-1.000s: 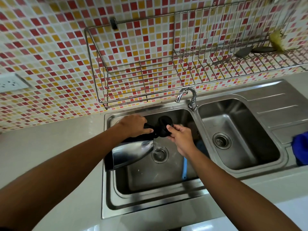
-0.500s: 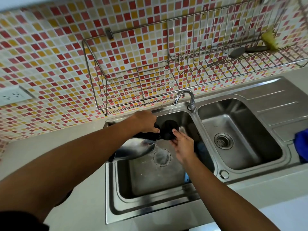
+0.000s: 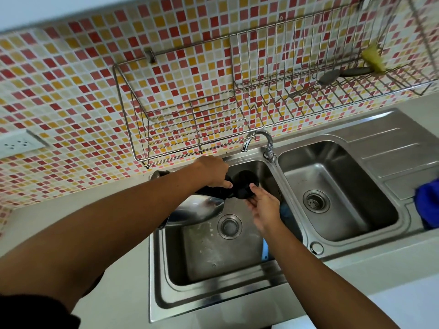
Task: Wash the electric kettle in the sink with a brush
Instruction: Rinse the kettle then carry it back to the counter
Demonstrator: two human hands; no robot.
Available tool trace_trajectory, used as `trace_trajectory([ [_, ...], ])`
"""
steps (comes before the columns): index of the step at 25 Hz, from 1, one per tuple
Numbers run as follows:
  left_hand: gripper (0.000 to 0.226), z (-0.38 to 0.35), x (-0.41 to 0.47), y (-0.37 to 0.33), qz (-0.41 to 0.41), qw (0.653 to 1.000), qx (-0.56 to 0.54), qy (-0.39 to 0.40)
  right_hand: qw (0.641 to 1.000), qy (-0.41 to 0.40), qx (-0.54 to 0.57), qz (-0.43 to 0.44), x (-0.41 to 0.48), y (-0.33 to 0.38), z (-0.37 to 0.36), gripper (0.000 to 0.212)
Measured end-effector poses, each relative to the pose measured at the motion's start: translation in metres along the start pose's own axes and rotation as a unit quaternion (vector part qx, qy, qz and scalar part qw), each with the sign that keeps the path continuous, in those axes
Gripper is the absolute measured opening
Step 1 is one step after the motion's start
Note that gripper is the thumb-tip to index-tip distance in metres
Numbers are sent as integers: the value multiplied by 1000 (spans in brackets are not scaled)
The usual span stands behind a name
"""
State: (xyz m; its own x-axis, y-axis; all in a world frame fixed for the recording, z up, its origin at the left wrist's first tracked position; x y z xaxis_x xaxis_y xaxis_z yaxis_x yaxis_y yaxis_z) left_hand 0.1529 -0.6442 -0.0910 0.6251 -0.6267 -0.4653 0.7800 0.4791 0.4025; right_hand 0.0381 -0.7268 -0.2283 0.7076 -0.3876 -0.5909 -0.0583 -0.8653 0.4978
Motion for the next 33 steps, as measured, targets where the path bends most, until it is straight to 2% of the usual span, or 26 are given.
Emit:
trace_trajectory([
  [5, 60, 2, -1, -2, 0, 1000, -2, -1, 1000, -3, 3, -10, -2, 0, 3, 41],
  [10, 60, 7, -10, 7, 1, 998, -50, -36, 1000, 12, 9, 2, -7, 14, 1, 60],
  [15, 58, 7, -30, 26, 21, 990, -110, -85, 999, 45, -5, -24, -14, 18, -9, 50],
  [17, 57, 6, -45, 40, 56, 981, -144, -116, 999, 38, -12, -24, -16, 19, -10, 43],
  [19, 64, 1, -64, 59, 107, 965, -181, -158, 997, 20, -74, -10, -17, 21, -7, 35],
  [21, 74, -3, -85, 74, 157, 937, -230, -213, 986, 20, -162, 7, -20, 18, -8, 25],
  [23, 80, -7, -105, 83, 199, 894, -295, -272, 978, 45, -204, 22, -26, 11, -17, 23],
  [25, 75, -10, -124, 86, 228, 848, -349, -329, 977, 66, -202, 22, -31, 7, -27, 30],
  [27, 66, -22, -137, 90, 242, 798, -417, -362, 977, 89, -191, -32, -38, -3, -36, 36],
  [29, 68, -44, -142, 91, 249, 748, -487, -376, 978, 122, -146, -88, -43, -8, -44, 48],
  [31, 70, -65, -145, 89, 248, 704, -539, -389, 979, 130, -129, -89, -45, -3, -50, 57],
  [33, 60, -82, -148, 89, 235, 673, -581, -394, 979, 117, -161, -50, -48, 1, -60, 50],
])
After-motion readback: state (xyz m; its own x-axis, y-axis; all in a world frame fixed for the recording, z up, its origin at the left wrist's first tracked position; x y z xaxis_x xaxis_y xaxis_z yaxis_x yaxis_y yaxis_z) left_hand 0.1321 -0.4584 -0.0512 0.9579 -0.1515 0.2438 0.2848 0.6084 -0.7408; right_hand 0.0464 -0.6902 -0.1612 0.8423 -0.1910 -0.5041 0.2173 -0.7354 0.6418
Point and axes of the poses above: each hand's wrist, its own x-axis towards the middle knuckle, its own z-axis out of the back of the hand, y = z × x, the point moved 10 cm from there along x, towards the middle knuckle, and after that the axes turned 9 degrees about x, right-handed, at the moved point
